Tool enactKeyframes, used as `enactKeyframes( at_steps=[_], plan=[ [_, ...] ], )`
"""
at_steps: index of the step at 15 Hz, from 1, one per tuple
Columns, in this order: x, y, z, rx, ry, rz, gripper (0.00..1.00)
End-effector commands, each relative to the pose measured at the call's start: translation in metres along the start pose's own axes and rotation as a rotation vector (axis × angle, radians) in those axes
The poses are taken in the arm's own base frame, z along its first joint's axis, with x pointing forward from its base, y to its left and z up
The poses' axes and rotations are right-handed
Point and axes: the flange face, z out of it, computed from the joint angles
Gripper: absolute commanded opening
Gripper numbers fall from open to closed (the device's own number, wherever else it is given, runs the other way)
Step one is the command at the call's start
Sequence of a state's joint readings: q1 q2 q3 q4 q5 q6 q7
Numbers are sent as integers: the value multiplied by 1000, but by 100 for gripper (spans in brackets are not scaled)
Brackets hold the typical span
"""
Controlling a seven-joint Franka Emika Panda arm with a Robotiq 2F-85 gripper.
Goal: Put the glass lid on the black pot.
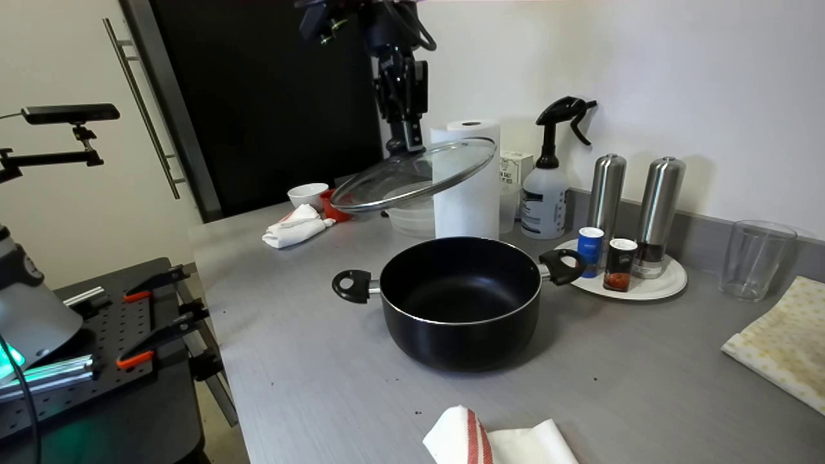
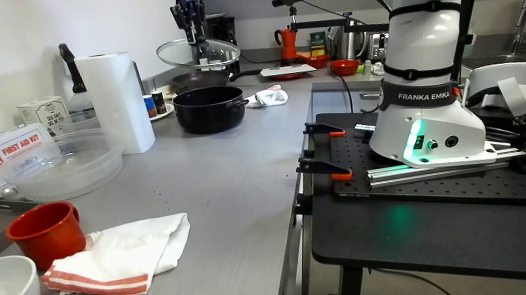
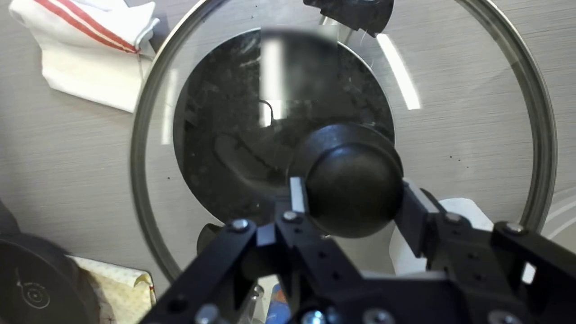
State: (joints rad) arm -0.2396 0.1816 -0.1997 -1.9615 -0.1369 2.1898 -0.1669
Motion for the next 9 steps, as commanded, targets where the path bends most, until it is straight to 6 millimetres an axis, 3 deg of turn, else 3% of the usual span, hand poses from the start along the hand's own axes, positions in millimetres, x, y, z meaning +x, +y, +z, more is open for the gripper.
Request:
enactKeyframes(
  at_steps=[1, 9],
  plan=[
    [25, 21, 2, 32, -35, -3, 25],
    [57, 52, 42, 78, -128, 33, 25]
  ],
)
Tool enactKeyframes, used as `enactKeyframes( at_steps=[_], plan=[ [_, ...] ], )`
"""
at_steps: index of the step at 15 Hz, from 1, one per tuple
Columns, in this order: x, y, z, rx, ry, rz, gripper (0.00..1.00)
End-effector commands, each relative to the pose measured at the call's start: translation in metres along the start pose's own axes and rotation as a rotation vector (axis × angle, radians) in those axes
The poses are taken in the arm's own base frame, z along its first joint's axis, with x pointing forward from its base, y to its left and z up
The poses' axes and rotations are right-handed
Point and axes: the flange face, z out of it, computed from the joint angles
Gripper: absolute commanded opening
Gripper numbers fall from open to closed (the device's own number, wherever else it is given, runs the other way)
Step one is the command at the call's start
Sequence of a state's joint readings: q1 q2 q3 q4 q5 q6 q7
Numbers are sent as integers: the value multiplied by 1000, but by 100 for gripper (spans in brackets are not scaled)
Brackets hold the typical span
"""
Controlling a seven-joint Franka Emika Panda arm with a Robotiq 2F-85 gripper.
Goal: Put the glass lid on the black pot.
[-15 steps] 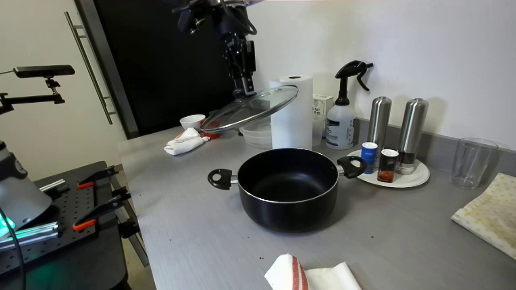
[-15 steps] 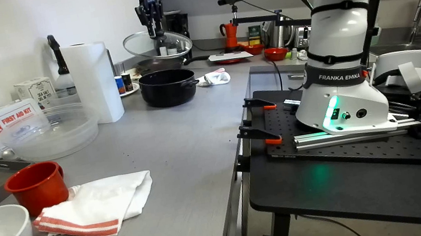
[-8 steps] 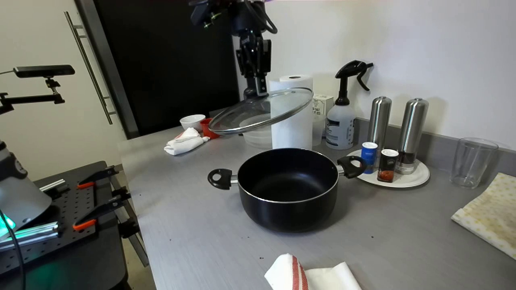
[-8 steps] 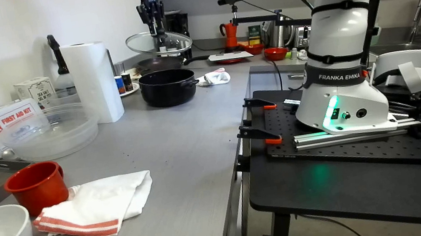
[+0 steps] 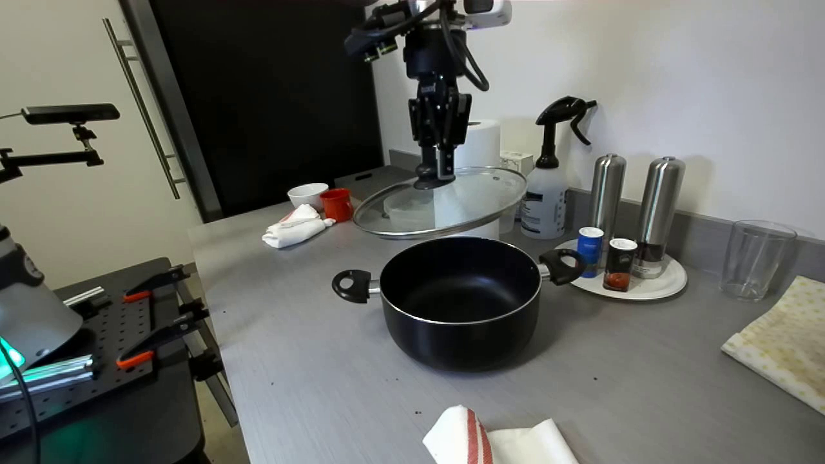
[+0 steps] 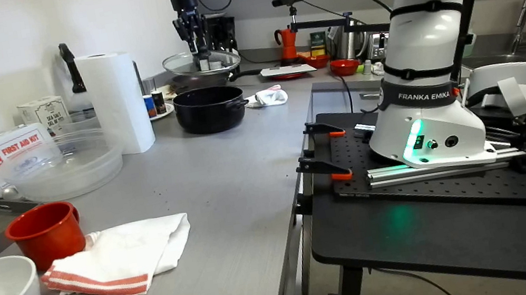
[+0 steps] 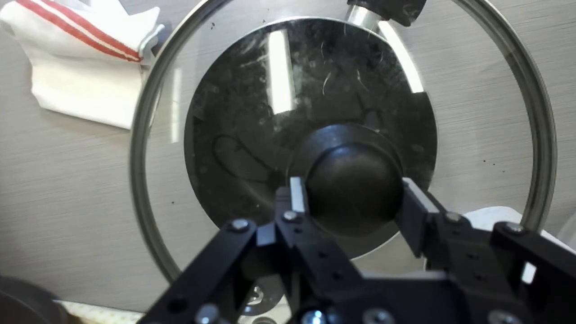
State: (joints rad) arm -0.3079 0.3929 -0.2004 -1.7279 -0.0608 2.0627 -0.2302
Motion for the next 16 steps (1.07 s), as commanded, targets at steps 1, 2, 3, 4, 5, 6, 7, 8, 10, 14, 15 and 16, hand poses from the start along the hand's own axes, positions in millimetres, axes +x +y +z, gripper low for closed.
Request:
enactKeyframes(
  at_steps=[1, 2, 3, 4, 5, 6, 7, 8, 10, 14, 15, 16],
  plan=[
    [23, 13, 4, 37, -35, -1, 25],
    [27, 16, 10, 40, -47, 5, 25],
    [31, 18, 15, 44, -57, 9, 25],
    [35, 19, 21, 47, -68, 14, 25],
    [38, 21, 26, 50, -78, 17, 25],
    [41, 23, 31, 52, -88, 20, 25],
    [44, 24, 35, 54, -96, 21, 25],
    [47, 24, 40, 56, -105, 21, 25],
    [52, 25, 48, 59, -123, 21, 25],
    [59, 26, 63, 65, -153, 19, 25],
    [60, 26, 66, 66, -159, 19, 25],
    [61, 26, 70, 68, -166, 17, 25]
  ],
)
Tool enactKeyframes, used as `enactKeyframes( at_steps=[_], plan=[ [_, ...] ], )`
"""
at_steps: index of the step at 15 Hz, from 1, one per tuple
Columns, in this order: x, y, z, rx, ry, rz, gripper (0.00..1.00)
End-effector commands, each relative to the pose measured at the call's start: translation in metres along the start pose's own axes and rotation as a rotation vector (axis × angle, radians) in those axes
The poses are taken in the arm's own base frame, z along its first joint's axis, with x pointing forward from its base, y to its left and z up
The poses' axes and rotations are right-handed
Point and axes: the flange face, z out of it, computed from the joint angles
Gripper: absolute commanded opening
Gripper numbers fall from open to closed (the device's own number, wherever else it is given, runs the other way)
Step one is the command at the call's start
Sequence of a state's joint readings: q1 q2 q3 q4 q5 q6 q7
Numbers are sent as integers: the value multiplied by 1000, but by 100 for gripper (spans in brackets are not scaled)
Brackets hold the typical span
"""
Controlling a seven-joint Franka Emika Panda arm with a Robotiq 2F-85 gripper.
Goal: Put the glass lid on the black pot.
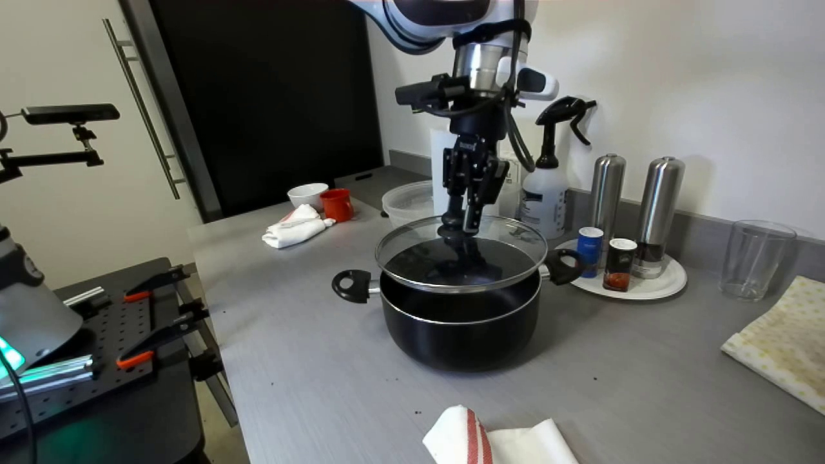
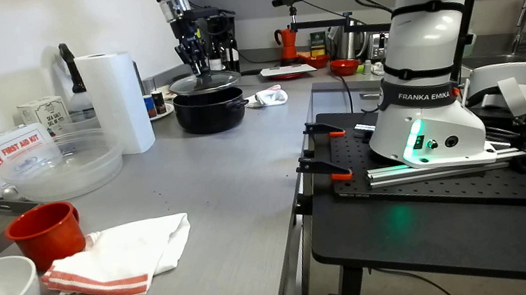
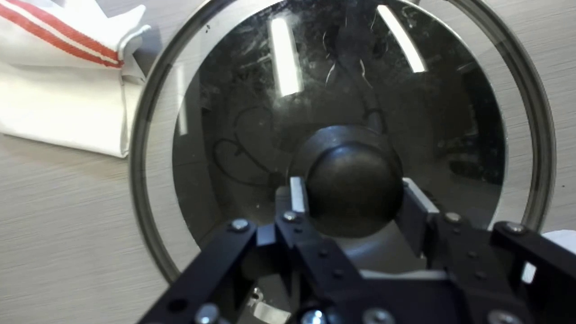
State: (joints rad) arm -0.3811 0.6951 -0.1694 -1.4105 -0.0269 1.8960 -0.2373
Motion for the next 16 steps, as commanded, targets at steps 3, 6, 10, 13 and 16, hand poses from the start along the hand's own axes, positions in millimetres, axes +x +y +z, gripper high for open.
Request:
enactKeyframes(
  at_steps=[3, 6, 10, 13, 16],
  plan=[
    [13, 2, 4, 34, -34, -18, 25],
    [15, 1, 12, 42, -48, -23, 25],
    [17, 2, 19, 52, -52, -30, 25],
    [18, 3, 20, 57, -48, -39, 25],
    [19, 4, 20, 63, -45, -52, 25]
  ],
)
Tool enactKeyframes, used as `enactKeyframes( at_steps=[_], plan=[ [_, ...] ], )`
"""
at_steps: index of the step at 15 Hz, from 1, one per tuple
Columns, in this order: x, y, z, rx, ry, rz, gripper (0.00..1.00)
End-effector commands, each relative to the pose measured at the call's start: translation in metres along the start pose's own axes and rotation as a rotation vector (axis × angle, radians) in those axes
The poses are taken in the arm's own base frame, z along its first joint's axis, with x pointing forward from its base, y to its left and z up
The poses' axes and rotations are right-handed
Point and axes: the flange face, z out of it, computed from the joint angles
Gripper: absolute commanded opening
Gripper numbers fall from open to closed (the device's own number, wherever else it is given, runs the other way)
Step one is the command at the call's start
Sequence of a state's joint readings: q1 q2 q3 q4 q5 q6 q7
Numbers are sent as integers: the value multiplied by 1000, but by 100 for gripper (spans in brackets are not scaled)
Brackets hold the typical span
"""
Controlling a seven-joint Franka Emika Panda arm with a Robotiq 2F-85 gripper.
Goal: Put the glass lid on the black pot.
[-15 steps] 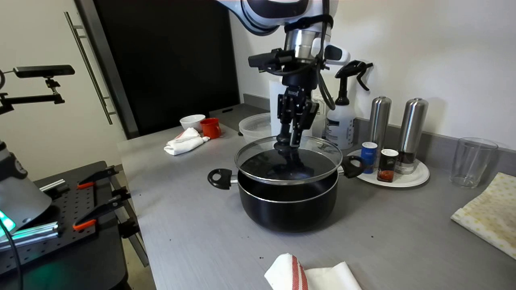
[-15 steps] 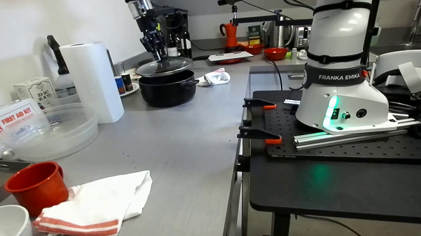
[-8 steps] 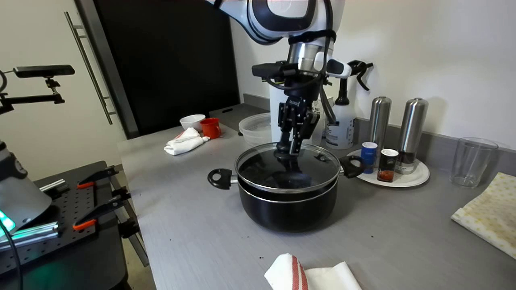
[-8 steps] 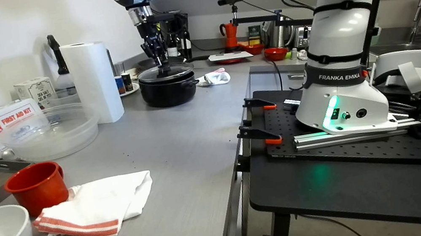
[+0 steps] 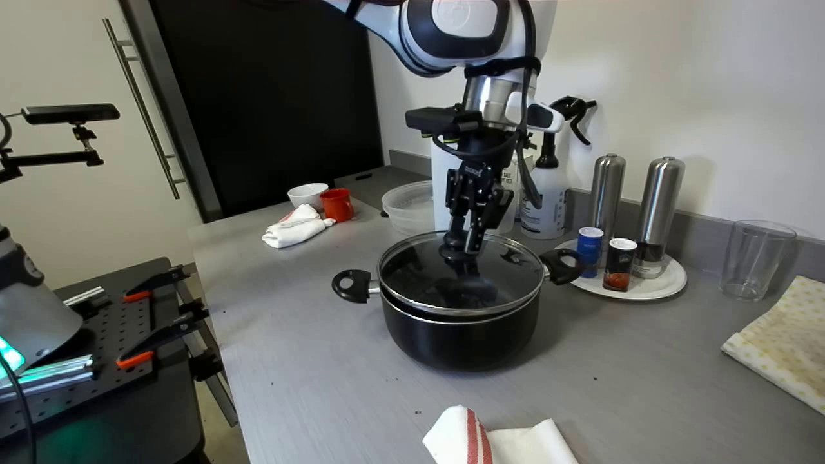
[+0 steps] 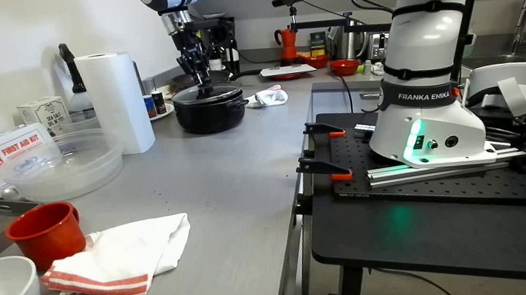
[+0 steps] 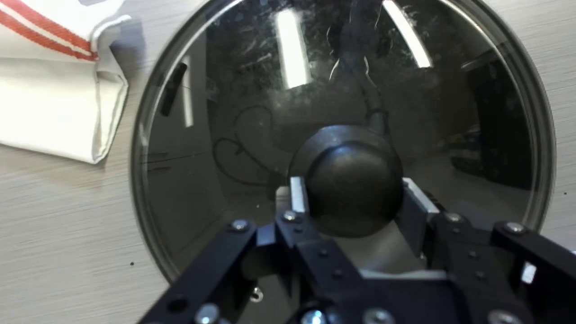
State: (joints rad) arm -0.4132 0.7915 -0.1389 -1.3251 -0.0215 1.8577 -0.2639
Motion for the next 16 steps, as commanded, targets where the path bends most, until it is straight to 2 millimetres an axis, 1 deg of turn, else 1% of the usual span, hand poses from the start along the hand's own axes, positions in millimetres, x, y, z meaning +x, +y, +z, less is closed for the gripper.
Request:
enactKeyframes(
  at_steps=[1, 7, 12, 16],
  plan=[
    [2, 2, -12, 37, 1, -28, 25],
    [2, 5, -8, 48, -4, -31, 25],
    [2, 14, -3, 63, -8, -17, 25],
    [3, 19, -4, 75, -7, -7, 25]
  ],
)
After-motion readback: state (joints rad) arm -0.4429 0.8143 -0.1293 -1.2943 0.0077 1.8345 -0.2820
